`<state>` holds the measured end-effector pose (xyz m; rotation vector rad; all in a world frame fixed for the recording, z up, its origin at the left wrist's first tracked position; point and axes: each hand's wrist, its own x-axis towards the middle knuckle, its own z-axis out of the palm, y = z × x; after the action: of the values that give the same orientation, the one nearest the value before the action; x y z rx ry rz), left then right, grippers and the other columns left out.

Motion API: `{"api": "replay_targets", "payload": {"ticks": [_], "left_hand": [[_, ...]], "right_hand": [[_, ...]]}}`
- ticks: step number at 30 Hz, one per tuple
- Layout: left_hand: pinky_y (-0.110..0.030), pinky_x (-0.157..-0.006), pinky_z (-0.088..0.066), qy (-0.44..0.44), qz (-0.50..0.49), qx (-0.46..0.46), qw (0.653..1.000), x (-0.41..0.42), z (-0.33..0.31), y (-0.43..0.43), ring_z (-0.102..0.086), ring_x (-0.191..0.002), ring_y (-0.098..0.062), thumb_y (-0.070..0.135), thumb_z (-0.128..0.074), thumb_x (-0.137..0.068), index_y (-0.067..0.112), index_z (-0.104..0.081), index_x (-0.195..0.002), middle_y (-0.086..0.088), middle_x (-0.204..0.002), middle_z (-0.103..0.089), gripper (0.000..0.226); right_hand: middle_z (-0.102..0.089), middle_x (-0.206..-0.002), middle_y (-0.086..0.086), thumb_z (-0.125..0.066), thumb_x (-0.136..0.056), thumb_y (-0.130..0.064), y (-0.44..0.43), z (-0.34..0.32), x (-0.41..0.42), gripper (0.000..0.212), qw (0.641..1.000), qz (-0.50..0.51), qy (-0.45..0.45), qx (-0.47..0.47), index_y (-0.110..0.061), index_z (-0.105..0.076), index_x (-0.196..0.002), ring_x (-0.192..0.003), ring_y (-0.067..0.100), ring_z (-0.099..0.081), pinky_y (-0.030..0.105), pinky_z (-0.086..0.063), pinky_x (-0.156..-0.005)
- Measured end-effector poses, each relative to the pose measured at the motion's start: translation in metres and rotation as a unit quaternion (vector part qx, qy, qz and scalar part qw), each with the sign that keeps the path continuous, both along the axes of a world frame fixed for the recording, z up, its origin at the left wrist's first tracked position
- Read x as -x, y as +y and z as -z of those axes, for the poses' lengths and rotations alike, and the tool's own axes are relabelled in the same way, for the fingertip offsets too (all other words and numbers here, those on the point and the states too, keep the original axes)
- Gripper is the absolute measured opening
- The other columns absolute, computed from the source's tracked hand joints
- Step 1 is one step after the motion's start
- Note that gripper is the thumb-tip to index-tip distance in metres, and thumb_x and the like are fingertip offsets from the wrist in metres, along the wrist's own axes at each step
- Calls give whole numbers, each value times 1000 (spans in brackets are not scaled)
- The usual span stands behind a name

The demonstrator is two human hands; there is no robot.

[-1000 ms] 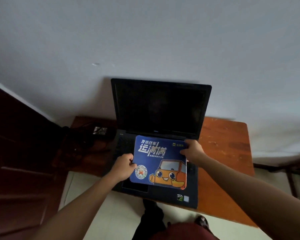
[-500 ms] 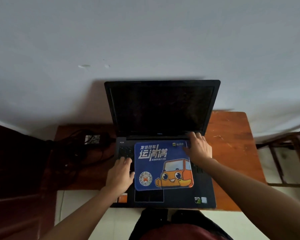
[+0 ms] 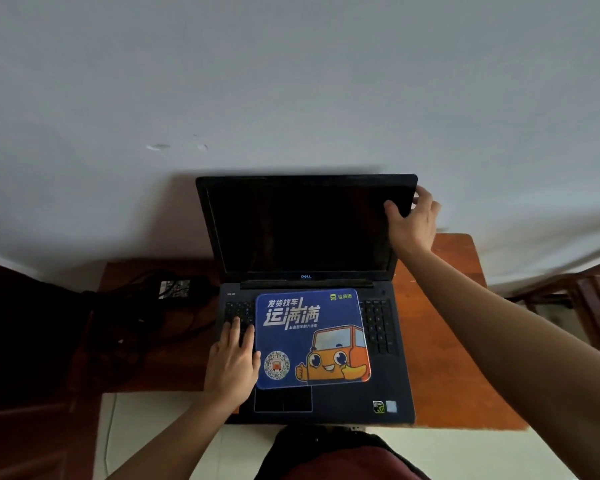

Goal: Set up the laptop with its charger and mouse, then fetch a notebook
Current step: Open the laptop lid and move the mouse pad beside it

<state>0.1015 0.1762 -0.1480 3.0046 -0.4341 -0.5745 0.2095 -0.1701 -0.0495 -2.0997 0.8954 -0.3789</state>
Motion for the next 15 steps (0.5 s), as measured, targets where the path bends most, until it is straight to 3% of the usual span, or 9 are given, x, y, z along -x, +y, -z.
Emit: {"api": "replay_targets", "payload": {"ticks": [3,6,11,15], "left_hand": [[-41,-110,-31,5,-2,-25,1000,-1,4,-1,-13,-146,-31,42,-36,-99,16,-23,-150,-14,-159,-13,59],[-40,-112,-28,11,2,-46,999,-1,5,-3,-7,-147,-29,42,-31,-100,17,-16,-152,-12,-160,-7,60],[-40,-112,-30,23,7,-67,997,-1,2,-6,-7,-147,-29,41,-31,-100,16,-15,-151,-11,-160,-4,59],[-41,-108,-34,32,-14,-44,998,-6,-3,-6,-15,-145,-29,39,-40,-98,17,-27,-147,-11,-158,-14,55]], "right_hand": [[-56,-117,7,-53,-93,-45,-7,-5,0,43,999,-28,-1,-17,-11,-52,-119,-105,28,-56,33,-39,-77],[-57,-101,1,-53,-95,-39,-10,-1,16,31,998,-47,-43,-23,-11,-51,-111,-97,24,-55,32,-37,-76],[-59,-110,3,-52,-97,-31,-11,4,30,28,995,-66,-69,-31,-11,-50,-116,-101,21,-55,32,-40,-80],[-60,-111,2,-52,-97,-31,-16,7,29,32,993,-91,-53,-55,-14,-47,-124,-102,24,-58,33,-42,-78]]}}
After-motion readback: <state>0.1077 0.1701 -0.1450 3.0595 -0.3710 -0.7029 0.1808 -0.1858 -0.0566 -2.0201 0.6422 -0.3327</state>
